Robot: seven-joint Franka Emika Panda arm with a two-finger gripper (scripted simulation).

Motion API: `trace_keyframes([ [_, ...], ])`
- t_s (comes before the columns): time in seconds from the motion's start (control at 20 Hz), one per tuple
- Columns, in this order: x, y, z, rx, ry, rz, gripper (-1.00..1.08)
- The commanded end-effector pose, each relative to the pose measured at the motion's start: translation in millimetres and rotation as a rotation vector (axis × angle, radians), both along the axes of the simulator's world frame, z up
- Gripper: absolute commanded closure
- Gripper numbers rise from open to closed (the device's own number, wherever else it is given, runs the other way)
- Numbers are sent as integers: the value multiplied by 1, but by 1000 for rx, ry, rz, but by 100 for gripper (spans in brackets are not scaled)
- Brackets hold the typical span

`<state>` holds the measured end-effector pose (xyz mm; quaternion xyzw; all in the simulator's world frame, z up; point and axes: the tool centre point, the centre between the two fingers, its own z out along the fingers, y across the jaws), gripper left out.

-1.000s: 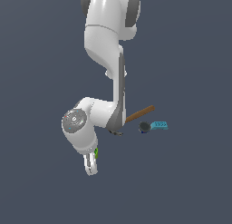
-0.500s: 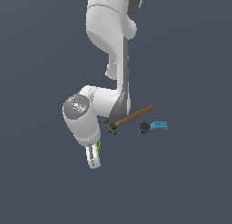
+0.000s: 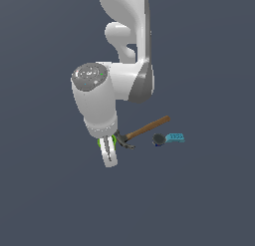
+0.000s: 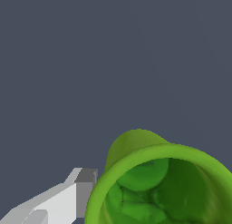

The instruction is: Pick up a designated object from a clutter of objects.

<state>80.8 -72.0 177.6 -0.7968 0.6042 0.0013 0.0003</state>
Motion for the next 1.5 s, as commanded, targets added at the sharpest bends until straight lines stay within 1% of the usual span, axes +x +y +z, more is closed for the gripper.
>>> trace_keyframes([
  [0.0, -9, 8, 27, 0, -2, 0, 108],
  [0.55, -47, 46, 149, -3, -2, -1, 108],
  [0.85, -63, 63, 205, -4, -2, -1, 108],
  [1.15, -73, 76, 243, -3, -2, -1, 108],
  [1.45, -77, 81, 259, -3, -2, 0, 108],
])
